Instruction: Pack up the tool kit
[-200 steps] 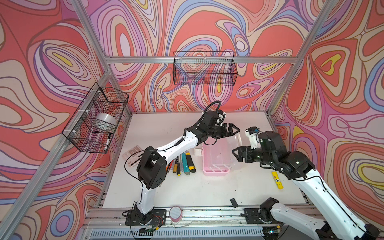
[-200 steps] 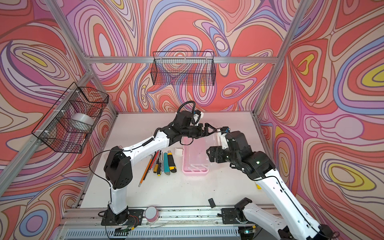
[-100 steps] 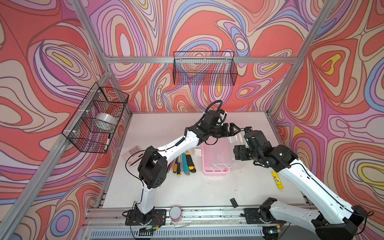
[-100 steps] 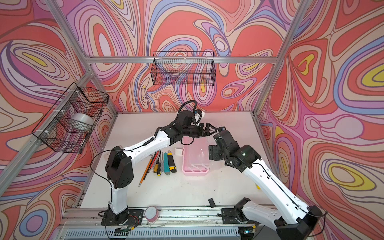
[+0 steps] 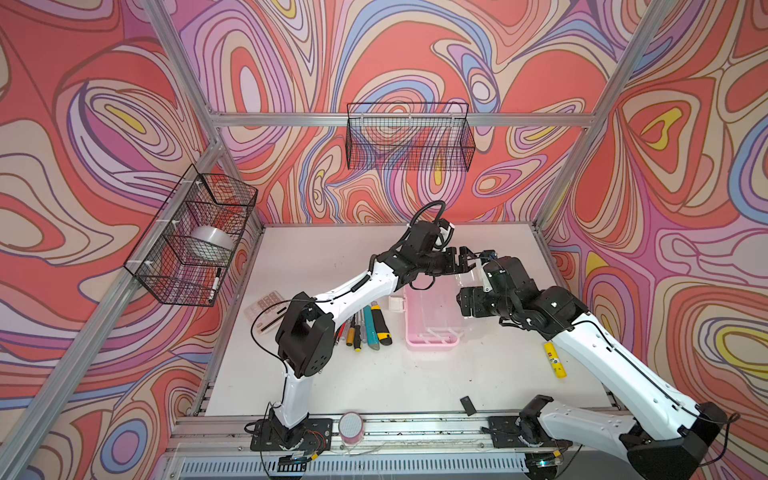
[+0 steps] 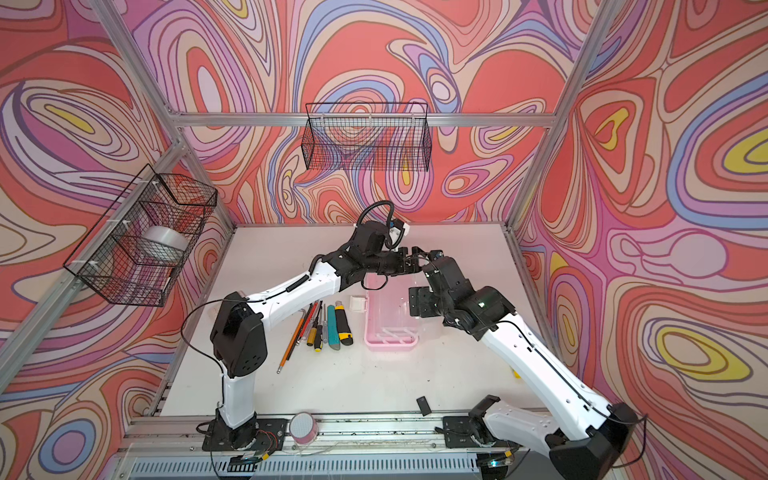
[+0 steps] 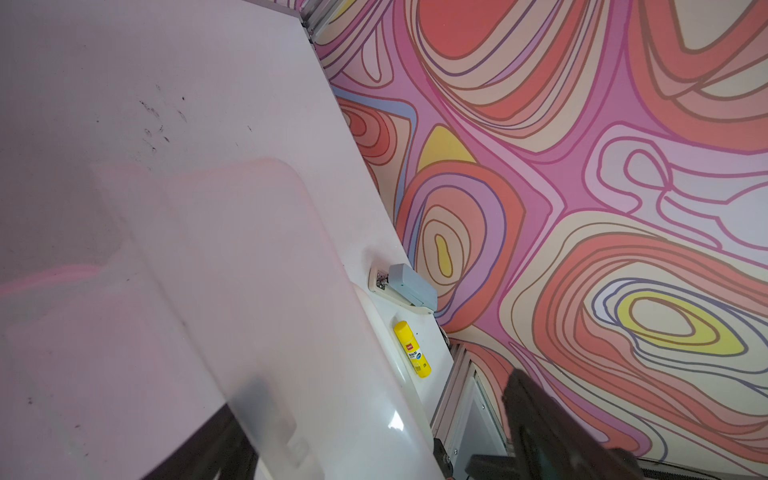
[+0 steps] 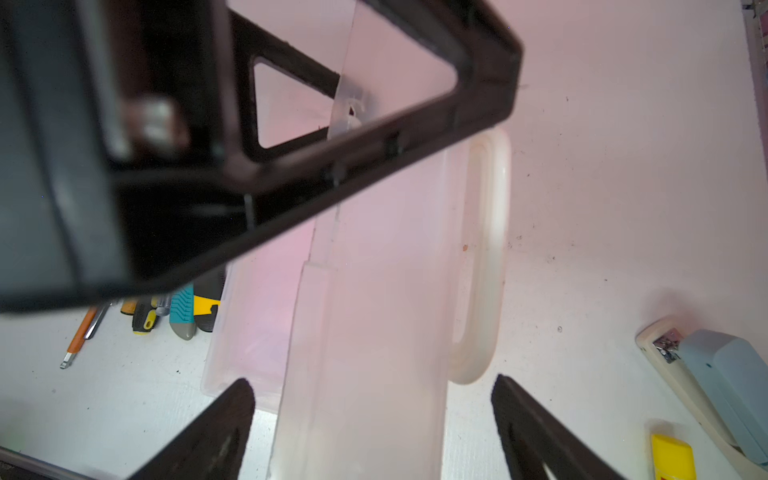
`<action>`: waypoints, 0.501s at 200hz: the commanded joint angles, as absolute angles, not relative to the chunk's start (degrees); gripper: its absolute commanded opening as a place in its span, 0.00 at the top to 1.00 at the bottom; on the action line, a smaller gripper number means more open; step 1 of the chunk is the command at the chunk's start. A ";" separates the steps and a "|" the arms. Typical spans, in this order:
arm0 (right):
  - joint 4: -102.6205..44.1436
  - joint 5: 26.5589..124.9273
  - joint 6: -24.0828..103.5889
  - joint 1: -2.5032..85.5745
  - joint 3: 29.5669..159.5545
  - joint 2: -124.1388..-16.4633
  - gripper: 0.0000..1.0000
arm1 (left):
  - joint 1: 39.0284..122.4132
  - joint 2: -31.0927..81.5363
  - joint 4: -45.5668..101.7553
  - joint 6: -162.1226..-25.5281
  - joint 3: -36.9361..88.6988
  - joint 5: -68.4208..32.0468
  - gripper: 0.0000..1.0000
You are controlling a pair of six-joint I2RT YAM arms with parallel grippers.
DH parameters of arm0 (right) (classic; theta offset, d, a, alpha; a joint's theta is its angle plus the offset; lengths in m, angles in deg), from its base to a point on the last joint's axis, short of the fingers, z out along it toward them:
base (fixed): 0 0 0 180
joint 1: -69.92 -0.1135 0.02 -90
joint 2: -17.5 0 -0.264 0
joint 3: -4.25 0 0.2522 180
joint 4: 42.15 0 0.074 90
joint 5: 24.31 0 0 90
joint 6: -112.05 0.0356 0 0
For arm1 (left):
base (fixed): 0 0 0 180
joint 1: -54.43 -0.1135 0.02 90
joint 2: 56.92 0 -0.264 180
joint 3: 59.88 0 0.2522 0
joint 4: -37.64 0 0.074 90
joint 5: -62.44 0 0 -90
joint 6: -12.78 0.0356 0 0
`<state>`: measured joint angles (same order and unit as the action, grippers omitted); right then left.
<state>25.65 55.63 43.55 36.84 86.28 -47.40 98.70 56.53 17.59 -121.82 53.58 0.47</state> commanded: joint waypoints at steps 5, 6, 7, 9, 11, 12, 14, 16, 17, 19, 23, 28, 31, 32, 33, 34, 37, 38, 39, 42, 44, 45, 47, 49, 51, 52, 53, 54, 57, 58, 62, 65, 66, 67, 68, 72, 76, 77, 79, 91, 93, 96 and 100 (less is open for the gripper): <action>24.79 54.39 43.37 36.46 84.85 -48.10 0.06 | 98.82 55.25 16.50 -120.47 54.19 0.04 0.12; 24.83 54.33 43.39 36.49 84.83 -48.13 0.06 | 98.82 55.24 16.45 -120.47 54.22 0.04 0.12; 24.85 54.25 43.40 36.50 84.82 -48.18 0.06 | 98.82 55.23 16.43 -120.46 54.24 0.04 0.12; 24.91 54.13 43.36 36.49 84.70 -48.27 0.06 | 98.86 55.23 16.41 -120.40 54.20 0.00 0.12; 24.91 54.01 43.40 36.49 84.58 -48.36 0.06 | 98.83 55.23 16.27 -120.42 54.17 -0.08 0.12; 24.89 53.96 43.41 36.51 84.56 -48.39 0.06 | 98.82 55.23 16.29 -120.40 54.21 -0.06 0.12; 24.94 53.71 43.41 36.52 84.44 -48.41 0.06 | 98.82 55.25 16.29 -120.31 54.24 -0.05 0.12; 24.93 53.51 43.52 36.45 84.32 -48.48 0.06 | 98.82 55.23 16.29 -120.29 54.29 -0.05 0.12; 24.90 53.40 43.51 36.44 84.25 -48.54 0.06 | 98.82 55.23 16.21 -120.29 54.27 -0.05 0.12; 24.93 53.28 43.57 36.50 84.14 -48.62 0.06 | 98.77 55.34 16.22 -120.33 54.26 -0.05 0.12; 25.09 52.87 43.67 36.51 83.98 -48.74 0.06 | 98.79 55.26 16.16 -120.21 54.26 -0.05 0.12; 25.20 52.63 43.78 36.49 83.85 -48.90 0.06 | 98.82 55.23 16.13 -120.16 54.26 0.03 0.12; 25.35 52.51 43.84 36.49 83.70 -48.94 0.06 | 98.82 55.25 16.03 -120.12 54.25 0.04 0.12; 25.38 52.42 43.85 36.46 83.64 -48.99 0.06 | 98.82 55.24 16.00 -120.11 54.21 0.04 0.12; 25.43 52.33 43.85 36.49 83.60 -49.01 0.06 | 98.77 55.23 15.98 -120.07 54.19 0.04 0.12; 25.46 52.20 43.85 36.51 83.59 -49.02 0.06 | 98.79 55.23 15.88 -120.04 54.18 0.04 0.12; 25.55 51.82 43.89 36.52 83.50 -49.03 0.06 | 98.81 55.17 15.80 -120.00 54.12 0.04 0.12; 25.61 51.72 43.92 36.52 83.49 -49.03 0.06 | 98.81 55.20 15.79 -119.97 54.05 0.04 0.12; 25.68 51.54 43.93 36.61 83.45 -49.08 0.06 | 98.82 55.17 15.75 -119.91 54.02 0.04 0.12; 25.89 51.04 44.00 36.50 83.40 -49.12 0.06 | 98.82 55.00 15.60 -119.79 53.84 -0.04 0.12; 26.03 50.71 44.02 36.56 83.44 -49.12 0.06 | 98.82 54.93 15.56 -119.72 53.67 -0.09 0.12; 26.11 50.51 44.02 36.54 83.42 -49.12 0.06 | 98.82 54.86 15.54 -119.65 53.61 -0.11 0.12; 26.24 50.21 44.05 36.46 83.40 -49.19 0.06 | 98.73 54.81 15.53 -119.56 53.43 -0.15 0.12; 26.38 49.87 44.10 36.44 83.40 -49.16 0.06 | 98.66 54.70 15.42 -119.51 53.15 -0.18 0.12; 26.48 49.63 44.07 36.50 83.42 -49.20 0.06 | 98.69 54.55 15.37 -119.41 52.90 -0.24 0.12; 26.51 49.49 44.13 36.51 83.41 -49.20 0.06 | 98.71 54.45 15.36 -119.36 52.83 -0.27 0.12; 26.57 49.37 44.17 36.56 83.40 -49.21 0.06 | 98.63 54.35 15.35 -119.30 52.62 -0.29 0.12; 26.65 49.22 44.18 36.50 83.45 -49.21 0.06 | 98.59 54.26 15.35 -119.22 52.47 -0.35 0.12; 26.75 48.91 44.19 36.57 83.42 -49.13 0.06 | 98.57 54.03 15.27 -119.11 51.97 -0.55 0.12; 26.87 48.86 44.20 36.55 83.41 -49.13 0.06 | 98.56 53.93 15.27 -119.08 51.75 -0.56 0.12; 26.98 48.51 44.19 36.56 83.40 -49.12 0.06 | 98.38 53.56 15.14 -118.91 51.04 -0.78 0.12; 26.98 48.45 44.20 36.56 83.40 -49.08 0.06 | 98.30 53.26 15.10 -118.77 50.55 -0.88 0.11; 26.98 48.41 44.20 36.58 83.35 -49.06 0.06 | 98.29 53.15 15.09 -118.74 50.25 -0.95 0.11; 27.03 48.44 44.20 36.60 83.33 -49.00 0.06 | 98.29 53.04 15.09 -118.68 50.10 -1.02 0.12; 27.05 48.45 44.25 36.60 83.32 -49.02 0.06 | 98.25 52.99 15.09 -118.65 49.80 -1.11 0.12; 26.95 48.46 44.29 36.61 83.25 -49.03 0.06 | 98.01 52.33 15.09 -118.47 49.01 -1.36 0.11; 26.91 48.54 44.34 36.59 83.22 -49.03 0.06 | 97.78 51.79 15.01 -118.32 47.93 -1.66 0.11; 26.90 48.50 44.36 36.60 83.22 -49.03 0.06 | 97.72 51.62 15.00 -118.29 47.79 -1.69 0.11; 26.83 48.58 44.37 36.61 83.22 -49.03 0.06 | 97.62 51.34 14.98 -118.27 47.23 -1.89 0.11; 26.66 48.97 44.54 36.58 83.16 -48.91 0.06 | 96.98 49.10 15.24 -117.94 43.81 -2.81 0.11; 26.57 49.12 44.53 36.60 83.14 -48.94 0.07 | 96.91 48.73 15.32 -117.81 43.23 -2.89 0.11; 26.47 49.29 44.55 36.57 83.09 -48.87 0.07 | 96.76 47.98 15.35 -117.68 42.46 -3.10 0.11; 26.24 49.48 44.59 36.61 83.04 -48.78 0.07 | 96.63 47.17 15.35 -117.50 41.30 -3.49 0.11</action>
